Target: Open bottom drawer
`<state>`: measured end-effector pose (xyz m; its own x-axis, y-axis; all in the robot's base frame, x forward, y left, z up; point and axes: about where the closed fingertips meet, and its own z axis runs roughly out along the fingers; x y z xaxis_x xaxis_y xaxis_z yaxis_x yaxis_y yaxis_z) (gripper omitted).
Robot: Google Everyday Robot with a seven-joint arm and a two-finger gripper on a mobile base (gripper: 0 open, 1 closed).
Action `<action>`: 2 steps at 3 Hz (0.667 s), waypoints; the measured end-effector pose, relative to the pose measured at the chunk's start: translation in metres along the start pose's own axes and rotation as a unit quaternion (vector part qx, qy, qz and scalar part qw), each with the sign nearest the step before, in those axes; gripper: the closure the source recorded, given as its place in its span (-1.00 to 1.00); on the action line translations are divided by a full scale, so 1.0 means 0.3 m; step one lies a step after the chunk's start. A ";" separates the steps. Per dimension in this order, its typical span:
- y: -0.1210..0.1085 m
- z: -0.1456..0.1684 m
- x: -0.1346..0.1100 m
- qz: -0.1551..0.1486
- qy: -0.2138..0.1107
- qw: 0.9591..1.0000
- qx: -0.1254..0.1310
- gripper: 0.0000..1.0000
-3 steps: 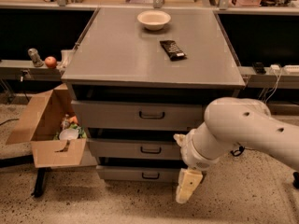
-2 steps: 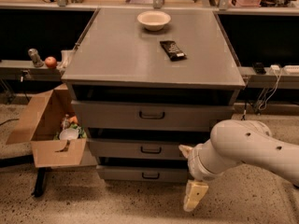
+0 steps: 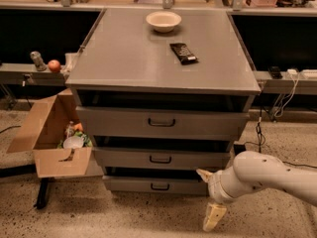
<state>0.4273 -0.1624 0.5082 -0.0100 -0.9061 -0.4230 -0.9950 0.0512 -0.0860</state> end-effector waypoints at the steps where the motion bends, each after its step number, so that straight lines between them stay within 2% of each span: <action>1: -0.052 0.152 0.093 0.021 -0.044 0.999 -0.018 -1.00; 2: -0.049 0.254 0.122 0.035 -0.064 0.997 -0.034 -1.00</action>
Offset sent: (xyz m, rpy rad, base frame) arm 0.0213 -0.0069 -0.0575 0.1013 0.0528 -0.0158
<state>0.4493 -0.1643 0.4252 -0.0703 -0.8398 -0.5383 -0.9968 0.0795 0.0061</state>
